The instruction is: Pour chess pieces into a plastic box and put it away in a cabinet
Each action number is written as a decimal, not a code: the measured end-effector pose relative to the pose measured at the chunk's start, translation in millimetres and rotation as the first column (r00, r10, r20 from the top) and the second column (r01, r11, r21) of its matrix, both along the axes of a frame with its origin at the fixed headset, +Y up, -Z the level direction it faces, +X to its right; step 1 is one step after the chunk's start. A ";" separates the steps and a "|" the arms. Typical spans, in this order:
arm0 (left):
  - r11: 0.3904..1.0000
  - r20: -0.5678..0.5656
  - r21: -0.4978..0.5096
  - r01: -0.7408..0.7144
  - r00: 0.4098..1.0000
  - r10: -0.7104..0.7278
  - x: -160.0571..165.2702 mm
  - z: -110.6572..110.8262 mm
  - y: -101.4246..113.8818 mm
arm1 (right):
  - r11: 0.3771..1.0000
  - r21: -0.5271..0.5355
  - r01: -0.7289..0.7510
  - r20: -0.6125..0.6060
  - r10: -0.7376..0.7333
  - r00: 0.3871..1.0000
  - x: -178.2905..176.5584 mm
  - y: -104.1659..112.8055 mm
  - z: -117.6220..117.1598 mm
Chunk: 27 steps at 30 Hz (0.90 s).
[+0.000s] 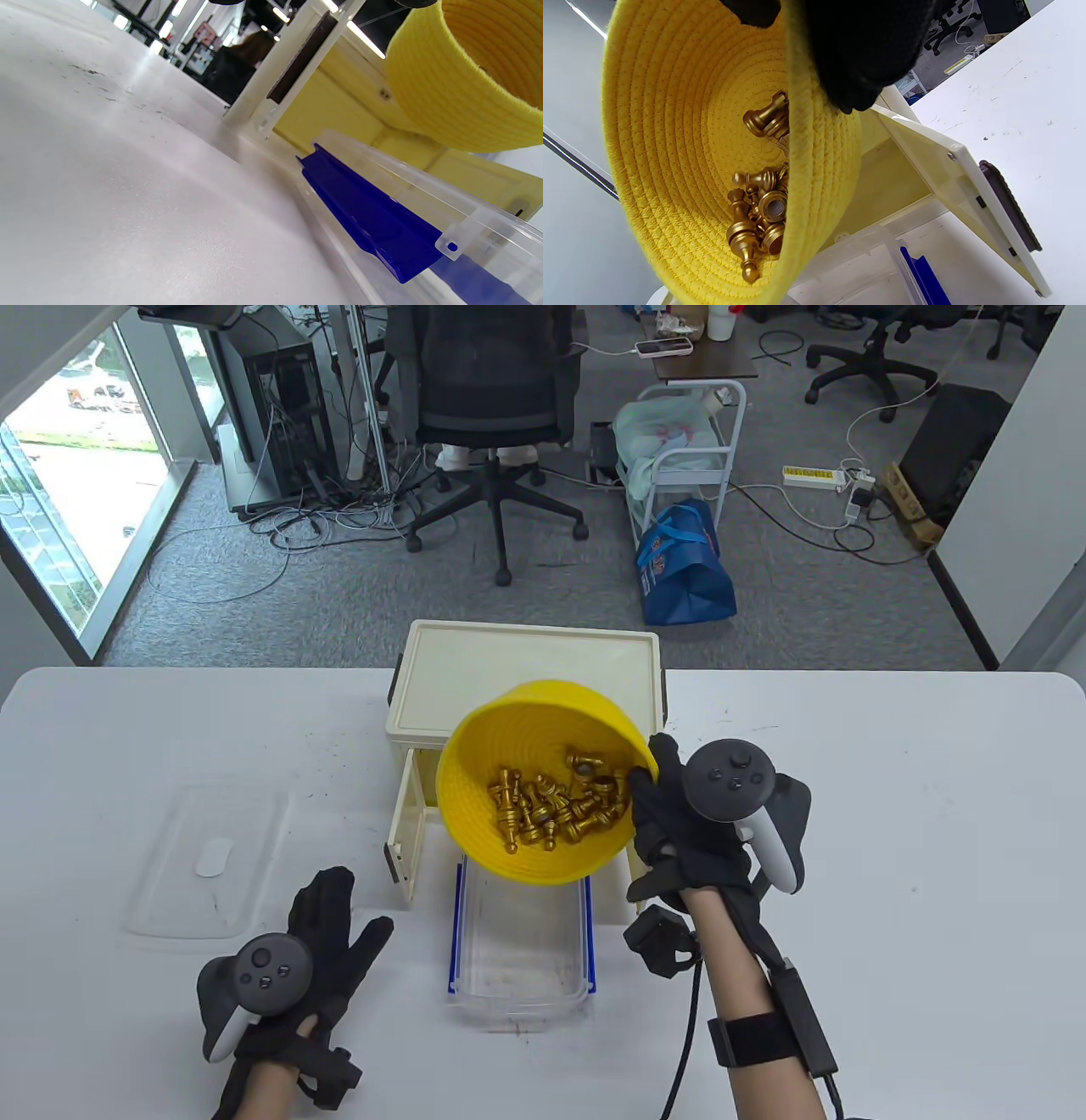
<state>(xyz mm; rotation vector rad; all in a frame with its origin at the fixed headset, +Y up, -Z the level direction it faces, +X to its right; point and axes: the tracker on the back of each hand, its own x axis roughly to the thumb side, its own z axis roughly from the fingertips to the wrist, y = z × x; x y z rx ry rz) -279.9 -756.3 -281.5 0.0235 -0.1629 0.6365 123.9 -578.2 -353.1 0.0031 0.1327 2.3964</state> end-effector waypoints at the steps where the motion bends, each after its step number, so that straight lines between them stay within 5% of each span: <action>1: 1.000 0.002 -0.002 -0.009 1.000 0.009 -0.7 -0.2 -0.2 | 1.000 0.013 -0.014 0.001 0.014 1.000 -2.1 -1.6 0.3; 15: 1.000 0.000 -0.002 -0.025 1.000 0.025 -1.4 -0.1 -0.2 | 0.937 0.180 -0.299 0.035 0.298 0.954 -42.1 -5.8 12.6; 27: 0.999 0.009 0.002 -0.042 0.999 0.042 -0.3 0.6 0.1 | 0.767 0.372 -0.523 0.162 0.501 0.850 -73.5 -14.5 36.2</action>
